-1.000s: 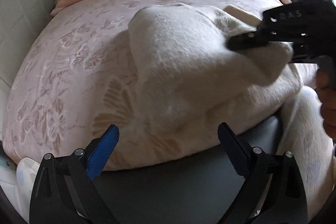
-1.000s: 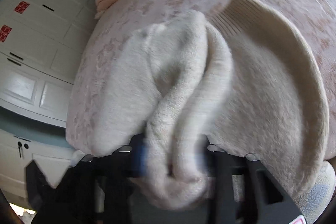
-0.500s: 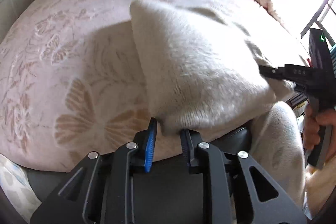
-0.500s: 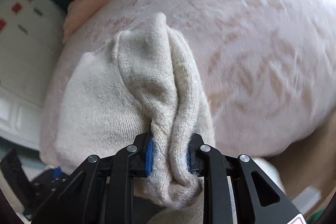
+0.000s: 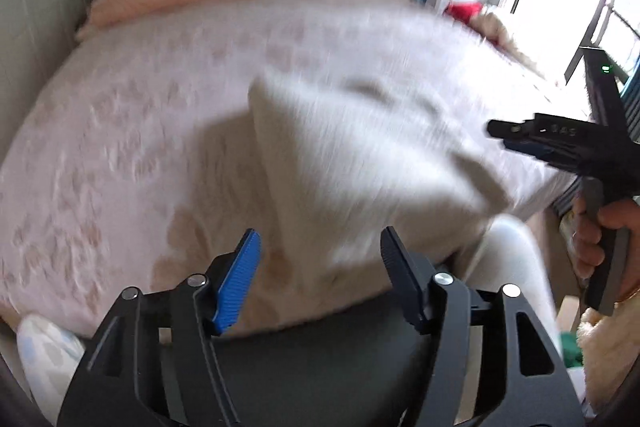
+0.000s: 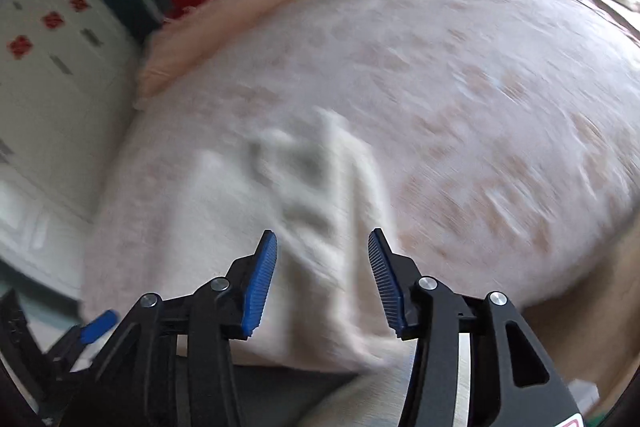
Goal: Fold small clothes
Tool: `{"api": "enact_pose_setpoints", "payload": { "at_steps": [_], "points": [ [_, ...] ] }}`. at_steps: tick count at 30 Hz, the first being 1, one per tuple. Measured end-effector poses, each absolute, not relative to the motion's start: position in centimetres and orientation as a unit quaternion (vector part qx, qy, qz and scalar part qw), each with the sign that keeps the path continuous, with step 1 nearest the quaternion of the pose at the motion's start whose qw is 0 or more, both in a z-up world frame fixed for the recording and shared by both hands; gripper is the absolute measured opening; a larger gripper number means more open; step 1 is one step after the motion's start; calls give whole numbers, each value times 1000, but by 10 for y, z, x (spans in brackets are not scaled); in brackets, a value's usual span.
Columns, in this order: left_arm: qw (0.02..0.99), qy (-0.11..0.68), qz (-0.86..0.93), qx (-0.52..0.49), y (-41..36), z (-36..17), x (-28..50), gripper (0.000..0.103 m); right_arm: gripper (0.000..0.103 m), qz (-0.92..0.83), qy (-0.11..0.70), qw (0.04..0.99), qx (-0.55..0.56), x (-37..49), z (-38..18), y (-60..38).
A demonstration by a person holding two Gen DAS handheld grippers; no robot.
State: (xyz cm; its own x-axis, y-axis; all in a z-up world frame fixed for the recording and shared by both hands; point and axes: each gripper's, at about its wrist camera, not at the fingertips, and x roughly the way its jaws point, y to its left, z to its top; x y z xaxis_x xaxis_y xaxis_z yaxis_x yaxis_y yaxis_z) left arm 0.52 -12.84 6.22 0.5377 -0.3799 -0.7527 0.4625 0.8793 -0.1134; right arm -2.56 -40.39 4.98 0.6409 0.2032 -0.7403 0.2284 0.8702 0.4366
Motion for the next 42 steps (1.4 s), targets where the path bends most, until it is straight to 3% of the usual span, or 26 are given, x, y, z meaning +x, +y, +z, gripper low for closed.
{"api": "enact_pose_setpoints", "payload": {
  "at_steps": [1,3,5,8,9,11,16,22,24,27,32,42],
  "points": [
    [880,405,-243,49,-135,70,9,66,43,7,413,875,251,-16,59,-400],
    [880,401,-251,46,-148,75,19,67,17,26,408,884,226,3,69,-387],
    [868,428,-248,46,-164,63,38,66,9,40,418,881,217,32,63,-378],
    [842,480,-241,62,-181,26,58,56,8,30,466,858,214,70,24,-379],
    [835,494,-230,73,-186,12,63,57,1,-3,503,844,184,83,-2,-380],
    [838,487,-231,86,-191,5,60,58,0,-14,522,833,181,91,-37,-387],
    [837,487,-225,108,-196,8,60,59,4,4,462,856,232,45,25,-390],
    [834,490,-230,104,-195,5,62,65,0,-14,506,833,225,-16,-13,-390],
    [837,487,-225,109,-195,6,56,66,0,-10,495,829,259,-27,4,-395],
    [836,490,-224,108,-192,7,55,66,5,-9,480,851,211,-36,35,-383],
    [834,493,-222,107,-195,8,52,66,0,-13,535,827,173,-36,-20,-373],
    [839,488,-209,123,-198,9,45,66,0,-34,530,824,195,-32,-23,-374]
  ]
}}
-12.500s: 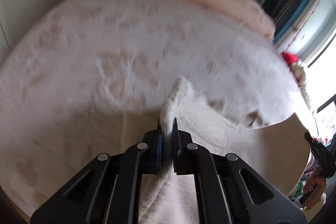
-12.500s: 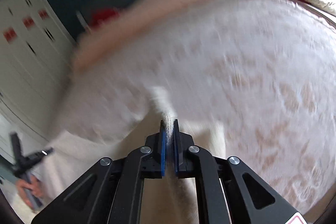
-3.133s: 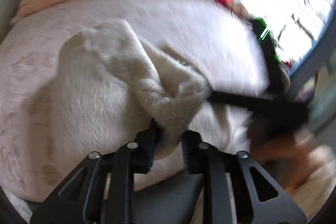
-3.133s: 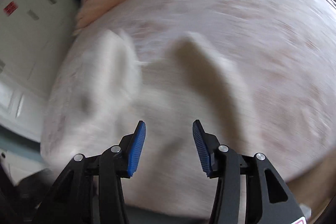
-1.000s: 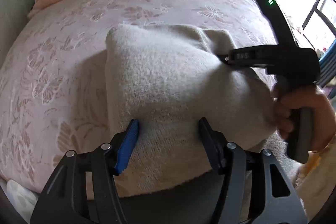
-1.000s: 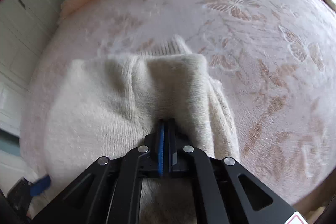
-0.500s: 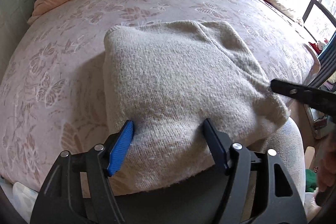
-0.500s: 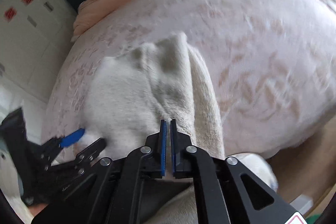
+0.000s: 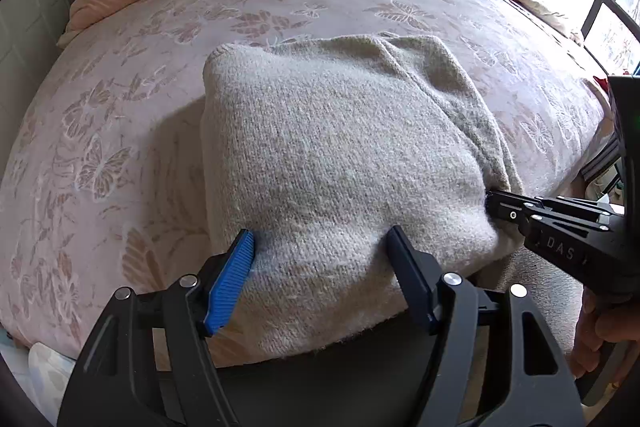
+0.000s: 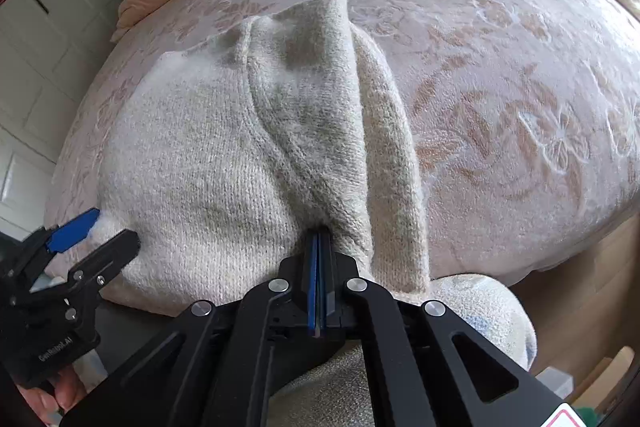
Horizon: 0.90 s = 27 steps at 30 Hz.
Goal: Fold small clothes
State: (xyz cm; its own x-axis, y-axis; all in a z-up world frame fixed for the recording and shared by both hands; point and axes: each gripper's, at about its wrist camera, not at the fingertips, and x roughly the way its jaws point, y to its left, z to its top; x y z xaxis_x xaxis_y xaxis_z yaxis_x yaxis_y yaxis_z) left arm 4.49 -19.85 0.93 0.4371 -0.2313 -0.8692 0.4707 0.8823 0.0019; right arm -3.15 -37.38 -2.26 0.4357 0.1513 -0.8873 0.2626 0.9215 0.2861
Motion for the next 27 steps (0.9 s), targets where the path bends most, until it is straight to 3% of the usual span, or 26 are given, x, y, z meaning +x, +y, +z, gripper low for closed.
{"api": "enact_pose_setpoints", "payload": {
  "at_steps": [8,12,14,16,17,18,19,21,23,27],
  "points": [
    [841,482,-203,137,-201,8,42,68,0,-39,539,818,199,-14,-37,-379],
    [841,489,-190,131,-197,7,41,80,0,-37,534,822,195,-10,-39,-378],
    [840,500,-193,90,-185,13,44,80,0,-32,518,826,219,-17,-31,-383],
    [841,504,-194,21,-160,25,50,88,2,-18,492,832,258,-30,-19,-393],
    [843,503,-190,1,-151,28,53,90,12,-11,481,834,270,-34,-16,-397],
    [844,502,-186,-25,-140,31,57,92,29,1,469,836,285,-38,-13,-402],
    [840,507,-184,-61,-125,30,65,94,38,16,460,835,301,-39,-12,-406],
    [819,532,-181,-113,-110,18,80,94,69,22,456,835,307,-35,-12,-410],
    [792,564,-173,-161,-100,1,93,94,74,-43,462,847,259,-30,-5,-413],
    [773,584,-176,-177,-101,-19,100,94,80,-33,434,852,290,-30,0,-430]
  ]
}}
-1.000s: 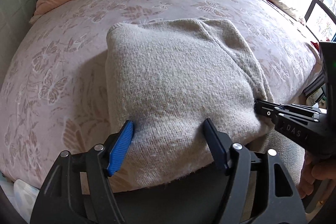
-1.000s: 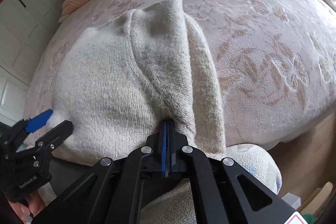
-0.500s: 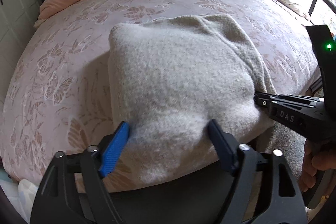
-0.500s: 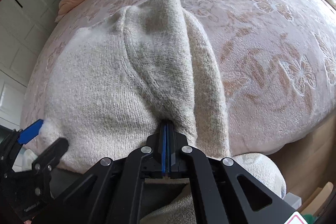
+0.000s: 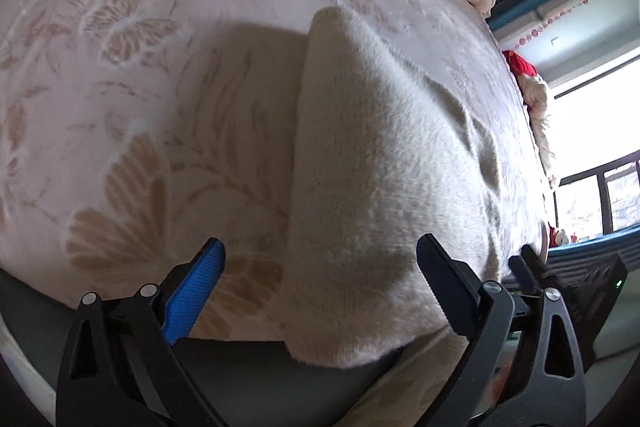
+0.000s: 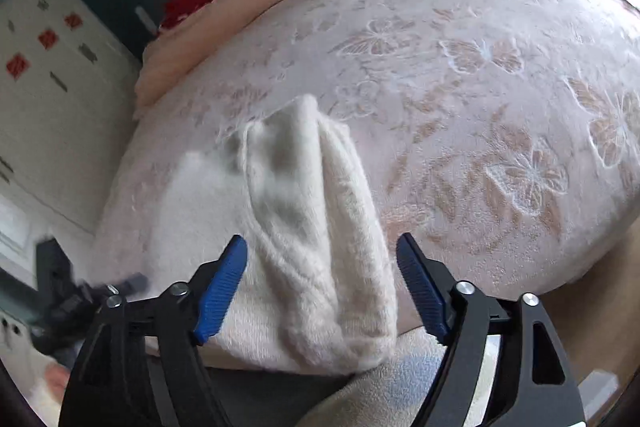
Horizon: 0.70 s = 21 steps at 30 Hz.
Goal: Fold small clothes
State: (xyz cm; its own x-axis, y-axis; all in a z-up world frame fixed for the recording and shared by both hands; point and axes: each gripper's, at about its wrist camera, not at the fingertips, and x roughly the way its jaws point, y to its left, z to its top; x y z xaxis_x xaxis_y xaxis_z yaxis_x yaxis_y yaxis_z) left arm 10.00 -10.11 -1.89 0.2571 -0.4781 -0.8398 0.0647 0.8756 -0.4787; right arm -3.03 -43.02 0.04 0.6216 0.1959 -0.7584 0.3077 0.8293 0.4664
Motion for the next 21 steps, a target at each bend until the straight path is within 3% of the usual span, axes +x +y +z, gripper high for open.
{"api": "enact_pose_setpoints", "payload": {
  "at_steps": [4,8,10,15,16,18,19,21],
  "points": [
    [762,588,-201,-181,-114,-32,105,98,81,-3,509,792,337,-9,-50,-436],
    [739,608,-205,-205,-117,-50,118,98,89,11,503,779,375,-3,-69,-430],
    [739,608,-205,-207,-119,-53,124,98,98,20,504,772,387,5,-72,-430],
    [747,608,-207,-172,-135,-49,131,98,98,31,507,774,379,26,-76,-421],
    [745,607,-216,-171,-138,-46,131,96,93,30,507,775,375,26,-74,-416],
    [736,613,-232,-172,-146,-42,131,87,72,30,506,778,372,31,-69,-409],
    [738,615,-225,-163,-149,-37,130,85,68,26,505,779,371,31,-66,-407],
    [738,618,-222,-153,-152,-29,130,74,48,23,499,778,381,25,-56,-405]
  ]
}}
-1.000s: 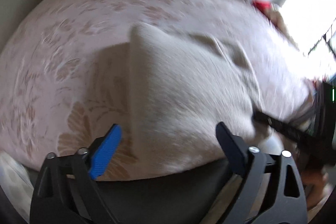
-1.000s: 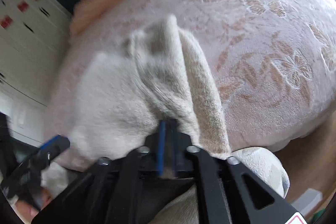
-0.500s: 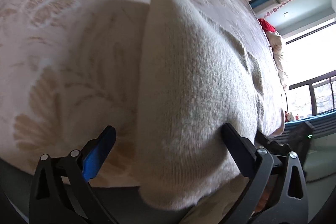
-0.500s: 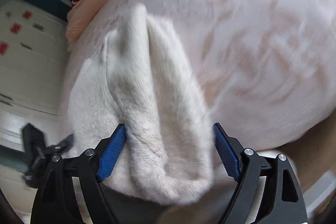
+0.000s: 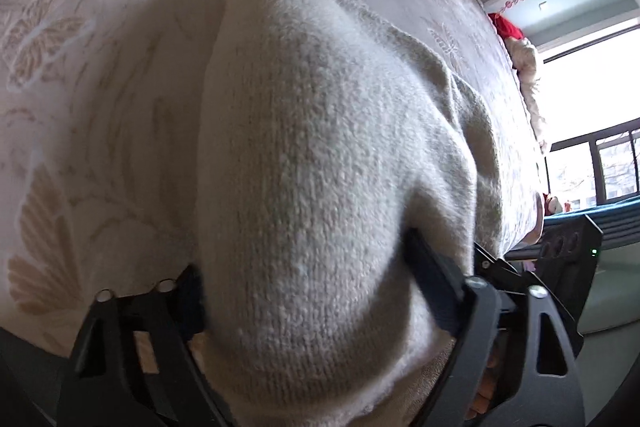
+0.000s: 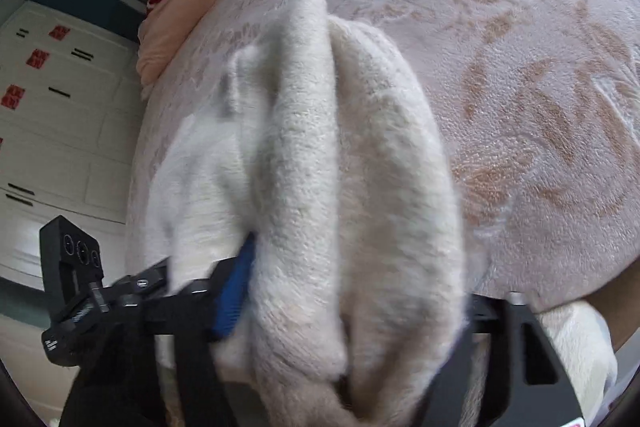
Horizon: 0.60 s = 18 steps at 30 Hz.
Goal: Fold small clothes
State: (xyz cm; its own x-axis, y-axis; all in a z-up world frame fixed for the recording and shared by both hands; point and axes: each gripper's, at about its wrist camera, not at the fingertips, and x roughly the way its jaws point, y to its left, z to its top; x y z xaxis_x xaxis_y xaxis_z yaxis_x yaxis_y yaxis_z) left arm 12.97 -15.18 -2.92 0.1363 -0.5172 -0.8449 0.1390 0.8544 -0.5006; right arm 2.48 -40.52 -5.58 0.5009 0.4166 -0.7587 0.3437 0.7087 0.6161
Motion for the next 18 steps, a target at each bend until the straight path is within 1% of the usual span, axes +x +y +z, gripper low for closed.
{"api": "enact_pose_setpoints", "payload": {
  "at_steps": [1,2,3,4,7,12,15,18],
  "points": [
    [739,619,-222,-149,-152,-25,130,65,45,20,494,778,387,22,-49,-404],
    [740,616,-225,-147,-151,-19,129,61,41,19,487,780,392,22,-42,-406],
    [744,610,-233,-146,-150,-8,128,56,39,20,477,783,399,19,-34,-406],
    [747,604,-238,-146,-150,-1,127,54,39,25,460,790,405,15,-20,-407],
    [763,569,-273,-144,-145,40,116,52,37,36,422,817,392,4,23,-403],
    [783,506,-330,-149,-137,117,95,52,37,50,344,875,338,-25,118,-396],
    [809,437,-368,-139,-132,181,75,52,37,58,285,906,308,-44,176,-391],
    [826,382,-393,-128,-118,233,63,52,37,75,228,929,281,-56,230,-381]
  ]
}}
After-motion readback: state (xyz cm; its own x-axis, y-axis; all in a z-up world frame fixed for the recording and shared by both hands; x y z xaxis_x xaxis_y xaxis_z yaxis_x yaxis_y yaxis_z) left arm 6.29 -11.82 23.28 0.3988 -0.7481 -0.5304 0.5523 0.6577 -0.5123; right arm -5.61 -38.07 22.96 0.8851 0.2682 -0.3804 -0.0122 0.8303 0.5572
